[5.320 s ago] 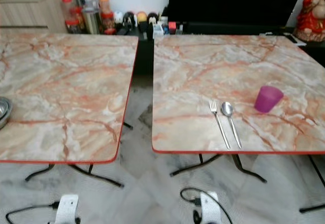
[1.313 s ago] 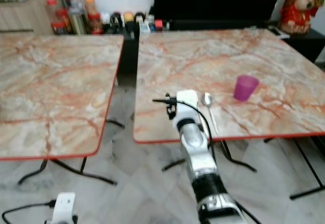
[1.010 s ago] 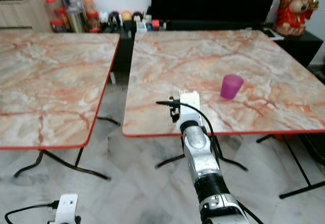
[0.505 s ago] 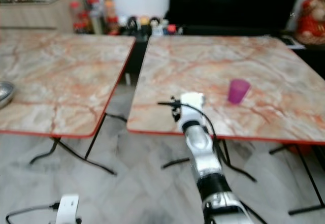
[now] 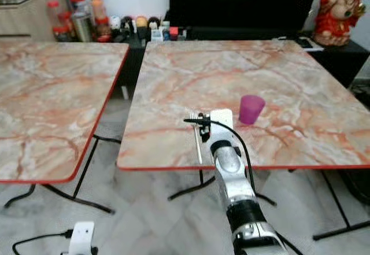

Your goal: Setting the table

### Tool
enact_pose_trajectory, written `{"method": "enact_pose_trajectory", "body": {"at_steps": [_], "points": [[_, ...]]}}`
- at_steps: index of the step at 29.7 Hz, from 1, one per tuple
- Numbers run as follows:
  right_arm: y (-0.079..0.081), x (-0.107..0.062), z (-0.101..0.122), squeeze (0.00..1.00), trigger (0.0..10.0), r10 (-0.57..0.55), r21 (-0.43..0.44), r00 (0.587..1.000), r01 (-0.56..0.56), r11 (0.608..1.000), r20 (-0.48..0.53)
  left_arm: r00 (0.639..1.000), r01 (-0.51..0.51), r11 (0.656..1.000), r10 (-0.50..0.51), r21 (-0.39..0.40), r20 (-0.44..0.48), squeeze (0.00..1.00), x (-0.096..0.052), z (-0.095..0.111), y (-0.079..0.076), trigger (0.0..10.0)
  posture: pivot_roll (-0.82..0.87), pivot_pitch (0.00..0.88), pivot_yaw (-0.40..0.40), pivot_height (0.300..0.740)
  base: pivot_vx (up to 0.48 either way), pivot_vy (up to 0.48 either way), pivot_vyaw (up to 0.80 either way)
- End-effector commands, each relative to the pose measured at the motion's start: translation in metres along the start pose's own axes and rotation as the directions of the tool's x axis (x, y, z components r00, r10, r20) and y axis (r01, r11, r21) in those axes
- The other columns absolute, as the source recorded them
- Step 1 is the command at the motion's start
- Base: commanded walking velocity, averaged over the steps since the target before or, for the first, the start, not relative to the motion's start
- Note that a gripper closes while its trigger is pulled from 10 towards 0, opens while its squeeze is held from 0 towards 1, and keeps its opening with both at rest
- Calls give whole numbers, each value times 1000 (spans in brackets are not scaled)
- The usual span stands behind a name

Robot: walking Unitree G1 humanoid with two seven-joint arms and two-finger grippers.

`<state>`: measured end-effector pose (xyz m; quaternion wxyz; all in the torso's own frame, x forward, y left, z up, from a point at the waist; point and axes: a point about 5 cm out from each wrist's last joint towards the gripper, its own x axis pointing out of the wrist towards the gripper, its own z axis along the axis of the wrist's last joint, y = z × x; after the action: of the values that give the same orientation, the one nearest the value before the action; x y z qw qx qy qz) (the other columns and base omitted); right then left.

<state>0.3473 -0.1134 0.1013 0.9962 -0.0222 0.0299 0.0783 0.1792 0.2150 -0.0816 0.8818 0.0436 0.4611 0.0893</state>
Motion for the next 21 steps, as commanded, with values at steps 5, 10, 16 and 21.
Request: {"method": "enact_pose_trajectory", "body": {"at_steps": [5,10,16,21], "points": [[3,2,4,0,10000,-1,-5,1000,1,1000,9,1000,-8,1000,8,-16,8,0,1,5,1,10000,-75,0,-32,740,326,0,0],[8,-1,0,0,10000,8,-4,1000,-8,1000,0,1000,-11,1000,11,-15,3,0,1,4,2,10000,-73,0,-28,740,322,0,0],[17,-3,-3,0,10000,20,6,1000,-20,1000,-7,1000,-15,1000,15,-19,5,0,0,2,3,10000,-73,5,-22,740,0,0,0],[18,-8,-9,0,10000,11,8,1000,-10,1000,-26,1000,-12,1000,12,-19,3,0,0,2,3,10000,-77,11,-15,740,0,0,0]]}}
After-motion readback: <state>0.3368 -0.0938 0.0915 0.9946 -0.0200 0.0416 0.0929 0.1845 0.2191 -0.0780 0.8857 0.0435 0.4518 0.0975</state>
